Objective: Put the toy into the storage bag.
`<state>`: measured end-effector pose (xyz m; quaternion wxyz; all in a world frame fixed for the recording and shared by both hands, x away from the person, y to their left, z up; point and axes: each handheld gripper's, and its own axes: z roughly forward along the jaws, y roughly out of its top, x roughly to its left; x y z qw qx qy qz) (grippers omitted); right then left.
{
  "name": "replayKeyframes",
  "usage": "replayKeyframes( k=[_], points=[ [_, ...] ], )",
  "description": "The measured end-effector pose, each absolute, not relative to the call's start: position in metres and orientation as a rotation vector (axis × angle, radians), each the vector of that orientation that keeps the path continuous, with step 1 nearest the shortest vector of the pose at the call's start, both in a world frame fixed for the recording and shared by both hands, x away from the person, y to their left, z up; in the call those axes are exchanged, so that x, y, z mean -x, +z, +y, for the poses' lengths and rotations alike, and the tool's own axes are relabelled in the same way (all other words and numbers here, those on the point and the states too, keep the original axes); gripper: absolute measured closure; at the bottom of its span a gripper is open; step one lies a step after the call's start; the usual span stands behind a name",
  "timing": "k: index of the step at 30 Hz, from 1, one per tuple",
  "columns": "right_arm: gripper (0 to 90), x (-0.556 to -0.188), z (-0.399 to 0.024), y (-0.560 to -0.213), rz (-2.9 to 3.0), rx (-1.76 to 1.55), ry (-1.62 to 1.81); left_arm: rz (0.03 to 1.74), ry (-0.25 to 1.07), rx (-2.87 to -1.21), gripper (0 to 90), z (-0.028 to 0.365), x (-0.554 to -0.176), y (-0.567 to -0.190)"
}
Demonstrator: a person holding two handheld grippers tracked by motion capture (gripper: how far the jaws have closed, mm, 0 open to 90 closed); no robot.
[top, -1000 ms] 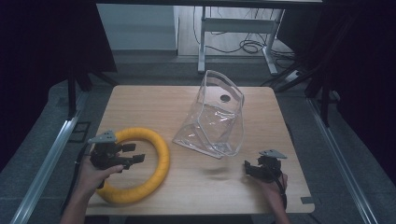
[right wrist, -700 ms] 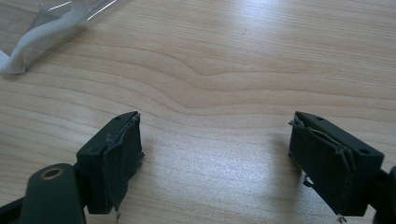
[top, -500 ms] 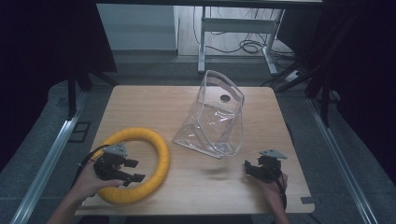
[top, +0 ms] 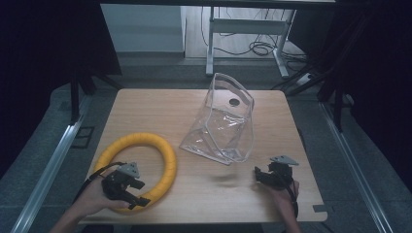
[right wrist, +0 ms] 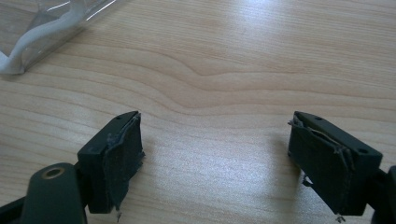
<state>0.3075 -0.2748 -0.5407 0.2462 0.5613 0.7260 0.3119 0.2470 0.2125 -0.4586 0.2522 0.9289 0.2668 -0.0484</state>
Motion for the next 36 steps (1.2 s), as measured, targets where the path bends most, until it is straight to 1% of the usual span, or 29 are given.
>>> replayKeyframes(
  k=[6, 18, 25, 29, 31, 33, 34, 36],
  points=[
    [17.6, -0.307, -0.275, -0.541, 1.980, -1.531, 0.851, 0.751, -0.116, -2.616, 32.9, 0.205, -0.246, -0.471],
    [17.6, -0.307, -0.275, -0.541, 1.980, -1.532, 0.851, 0.793, -0.118, -2.691, 33.0, 0.197, -0.249, -0.487],
    [17.7, -0.307, -0.275, -0.541, 1.980, -1.531, 0.851, 0.839, -0.068, -2.769, 33.2, 0.188, -0.254, -0.496],
    [17.7, -0.308, -0.275, -0.541, 1.980, -1.532, 0.851, 0.864, -0.071, -2.790, 33.4, 0.184, -0.255, -0.501],
    [17.6, -0.308, -0.275, -0.541, 1.980, -1.532, 0.851, 0.869, -0.056, -2.813, 35.0, 0.181, -0.256, -0.503],
    [17.7, -0.308, -0.275, -0.541, 1.980, -1.532, 0.851, 0.883, -0.051, -2.806, 39.4, 0.180, -0.256, -0.503],
    [17.7, -0.308, -0.275, -0.541, 1.980, -1.532, 0.851, 0.897, -0.044, -2.799, 39.4, 0.179, -0.257, -0.502],
    [17.6, -0.308, -0.275, -0.541, 1.980, -1.532, 0.851, 0.881, -0.064, -2.796, 46.4, 0.179, -0.257, -0.501]
  ],
)
